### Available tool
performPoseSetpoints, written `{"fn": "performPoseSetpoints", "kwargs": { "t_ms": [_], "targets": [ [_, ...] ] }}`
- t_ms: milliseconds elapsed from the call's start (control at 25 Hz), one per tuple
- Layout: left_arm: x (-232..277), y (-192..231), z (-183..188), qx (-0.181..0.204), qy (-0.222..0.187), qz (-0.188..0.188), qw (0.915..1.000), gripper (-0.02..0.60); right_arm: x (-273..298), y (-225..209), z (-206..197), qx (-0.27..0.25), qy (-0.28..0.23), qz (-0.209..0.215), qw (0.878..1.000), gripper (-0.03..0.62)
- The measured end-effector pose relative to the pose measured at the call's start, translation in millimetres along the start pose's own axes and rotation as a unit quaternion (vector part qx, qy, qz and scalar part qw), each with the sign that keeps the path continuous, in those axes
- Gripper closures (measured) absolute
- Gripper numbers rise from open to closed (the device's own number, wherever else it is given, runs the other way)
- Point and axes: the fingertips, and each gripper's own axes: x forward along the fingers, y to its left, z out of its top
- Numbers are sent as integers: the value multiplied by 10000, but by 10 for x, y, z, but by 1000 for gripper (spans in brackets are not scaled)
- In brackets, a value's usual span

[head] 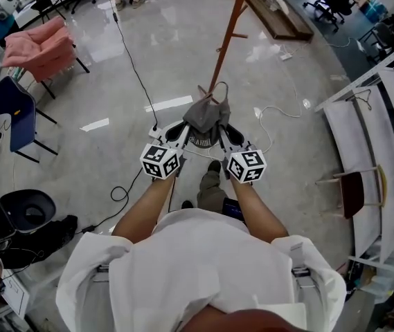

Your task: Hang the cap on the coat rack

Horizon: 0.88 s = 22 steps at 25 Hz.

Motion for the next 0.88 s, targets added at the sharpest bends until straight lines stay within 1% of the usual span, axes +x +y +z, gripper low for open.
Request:
{"fn": "performPoseSetpoints", "kwargs": {
  "t_ms": [200,360,680,880],
  "targets": [
    [282,80,-32,-13,36,33,10000,561,173,-280,7,51,-8,-23,10000,526],
    [619,249,2,-15,59,104,9999,561,446,-562,64,96,-1,12,10000,526],
    [1404,607,34,-63,166,373,9991,561,1023,-1219,174,153,148,203,9996,526],
    [1887,884,-3,-198,295,577,9977,561,1425,-1603,164,281,324,321,9986,527]
  ]
}}
